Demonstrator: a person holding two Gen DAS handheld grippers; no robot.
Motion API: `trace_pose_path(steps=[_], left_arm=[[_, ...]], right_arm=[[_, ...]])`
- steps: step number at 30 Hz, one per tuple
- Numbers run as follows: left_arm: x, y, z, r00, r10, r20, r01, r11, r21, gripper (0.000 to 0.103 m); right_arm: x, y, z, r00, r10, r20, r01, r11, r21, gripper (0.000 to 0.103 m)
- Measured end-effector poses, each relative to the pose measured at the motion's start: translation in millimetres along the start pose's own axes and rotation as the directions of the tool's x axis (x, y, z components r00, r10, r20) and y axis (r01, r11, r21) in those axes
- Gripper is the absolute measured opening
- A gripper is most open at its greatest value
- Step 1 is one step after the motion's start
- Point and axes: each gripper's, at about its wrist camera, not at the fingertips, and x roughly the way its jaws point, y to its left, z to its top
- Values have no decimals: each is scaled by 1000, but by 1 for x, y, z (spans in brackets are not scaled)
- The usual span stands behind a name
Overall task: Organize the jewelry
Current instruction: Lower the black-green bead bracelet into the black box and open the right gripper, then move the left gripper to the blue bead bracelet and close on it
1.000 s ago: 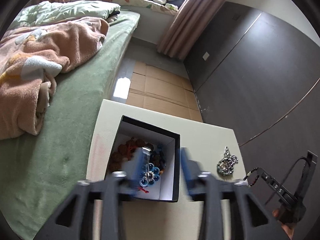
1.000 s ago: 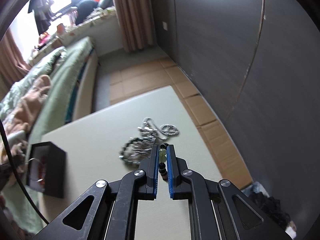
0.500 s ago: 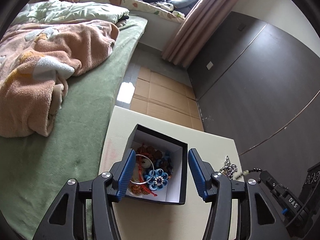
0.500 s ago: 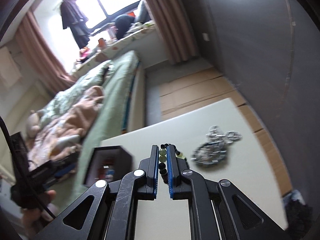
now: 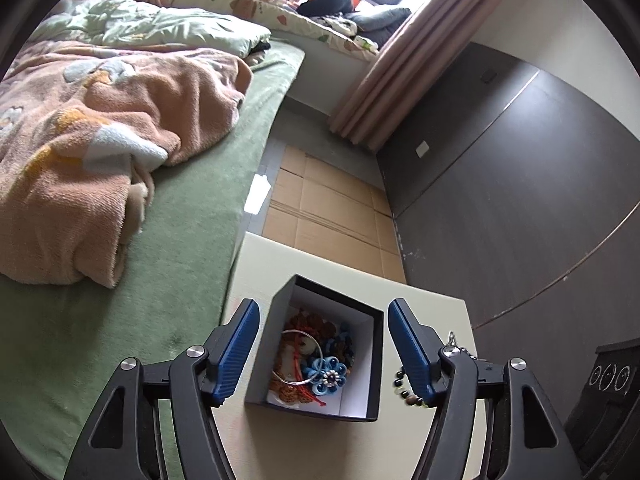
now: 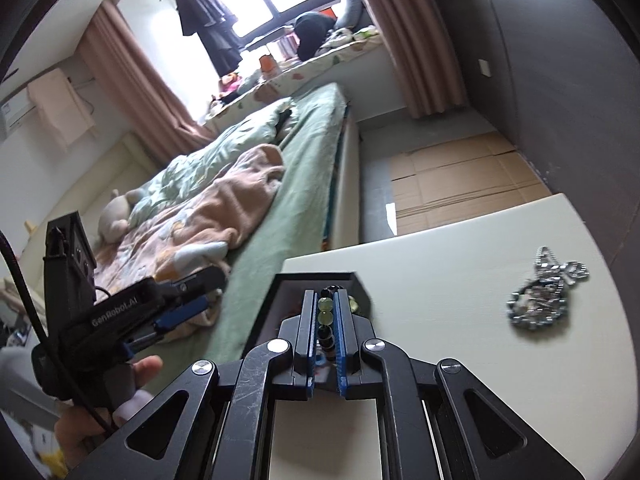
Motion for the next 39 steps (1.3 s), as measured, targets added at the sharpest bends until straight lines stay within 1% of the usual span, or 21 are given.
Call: trace_pose_path(steps=[4,7,9,10,11,14,18,20,22,24,30,33,35,36,38,39], left_arm=[[-1,5,3,1000,1,2,-1,1000,-14,68],[-2,6,3,1000,-3,0,3,1000,-22,69],[-2,6,2,1000,0,-1,0,1000,-19,69],[-2,5,1,1000,0,-2,0,1000,-18,69],[-2,4,0,1000,-2,-2,2,1000,-16,69],[-3,3,-1,1000,-9,6,9,1000,-13,69],[-5,-1,-6,1000,-22,20,22,1000,-8,69],[-4,-6,-9,999,-31,18,31,1000,5,69],[-3,-11,-13,1000,-23,21,22,1000,18,69],[-3,-19,-18,999,-18,41,17,999,36,69],[-1,-48,-35,995,-7,98,-6,991,133,69],[5,-62,-41,995,-4,97,-12,987,162,69],[9,-70,-45,996,-12,92,-4,984,178,69],[12,-76,-48,996,-19,89,2,983,186,69],[16,-84,-51,996,-35,77,19,980,196,69],[18,-89,-53,997,-40,68,25,979,202,69]], right_arm=[[13,14,-2,999,26,-19,-27,1000,-16,9],[27,23,-6,998,6,-56,-8,999,-33,10],[35,21,-9,994,26,-102,-28,1000,-14,27],[35,19,-11,993,38,-108,-38,999,1,40],[33,17,-12,994,45,-101,-44,999,11,43],[23,11,-12,996,26,-87,-25,1000,9,43],[7,-4,-10,998,13,-54,-10,999,47,43],[-1,-12,-7,999,-5,-36,8,998,64,43],[-11,-23,-4,999,-34,-16,35,995,88,43],[-18,-32,0,998,-58,-7,58,992,110,43],[-44,-63,7,990,-138,33,131,976,171,43],[-54,-81,8,985,-167,35,156,963,219,43],[-61,-95,8,977,-213,26,200,946,256,45],[-63,-99,9,973,-229,25,215,940,264,49],[-71,-109,8,969,-245,35,225,931,289,76],[-75,-115,8,969,-244,41,221,927,303,80]])
